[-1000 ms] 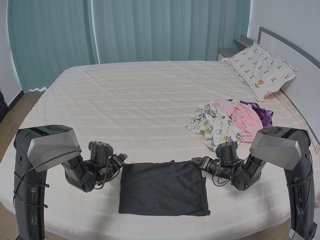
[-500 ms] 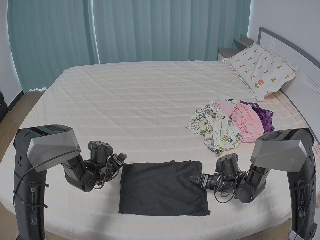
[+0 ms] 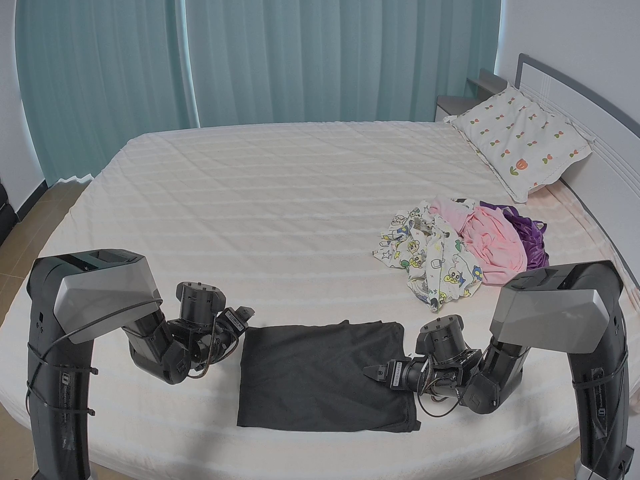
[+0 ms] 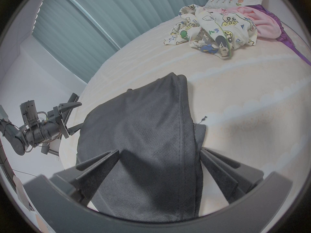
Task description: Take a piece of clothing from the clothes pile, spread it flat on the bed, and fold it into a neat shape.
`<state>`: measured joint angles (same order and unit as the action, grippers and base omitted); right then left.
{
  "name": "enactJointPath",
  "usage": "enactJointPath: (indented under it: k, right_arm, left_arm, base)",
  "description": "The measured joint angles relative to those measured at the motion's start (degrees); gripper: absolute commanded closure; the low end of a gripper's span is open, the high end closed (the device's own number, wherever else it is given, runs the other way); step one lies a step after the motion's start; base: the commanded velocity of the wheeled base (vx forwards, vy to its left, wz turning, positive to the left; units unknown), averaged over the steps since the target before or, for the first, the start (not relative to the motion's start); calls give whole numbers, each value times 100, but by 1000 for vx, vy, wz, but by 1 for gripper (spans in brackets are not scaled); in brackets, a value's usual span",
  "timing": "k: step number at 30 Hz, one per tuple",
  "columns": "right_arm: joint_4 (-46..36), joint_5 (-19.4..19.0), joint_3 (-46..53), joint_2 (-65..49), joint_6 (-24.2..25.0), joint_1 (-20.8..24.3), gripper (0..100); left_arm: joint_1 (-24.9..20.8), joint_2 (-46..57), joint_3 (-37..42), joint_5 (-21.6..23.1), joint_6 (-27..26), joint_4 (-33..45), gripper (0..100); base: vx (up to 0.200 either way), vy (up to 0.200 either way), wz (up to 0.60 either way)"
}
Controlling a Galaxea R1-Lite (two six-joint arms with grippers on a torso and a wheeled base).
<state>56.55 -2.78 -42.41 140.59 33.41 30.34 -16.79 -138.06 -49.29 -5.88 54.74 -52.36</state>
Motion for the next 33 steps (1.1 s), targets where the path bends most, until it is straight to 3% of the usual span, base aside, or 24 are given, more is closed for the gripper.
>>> enactJointPath:
  k: [18,19,33]
  right_arm:
    - [-215,11,-171,63,-143,155,0]
    - [-247,7,-191,67,-158,182,100]
    - [-288,-12,-216,61,-46,229,100]
  left_arm:
    - [0,0,-10,0,0,0,0]
    - [0,0,-10,0,0,2,0]
    - [0,10,15,-22,-16,-6,0]
  base:
    - [0,0,0]
    - [0,0,0]
    - [0,0,0]
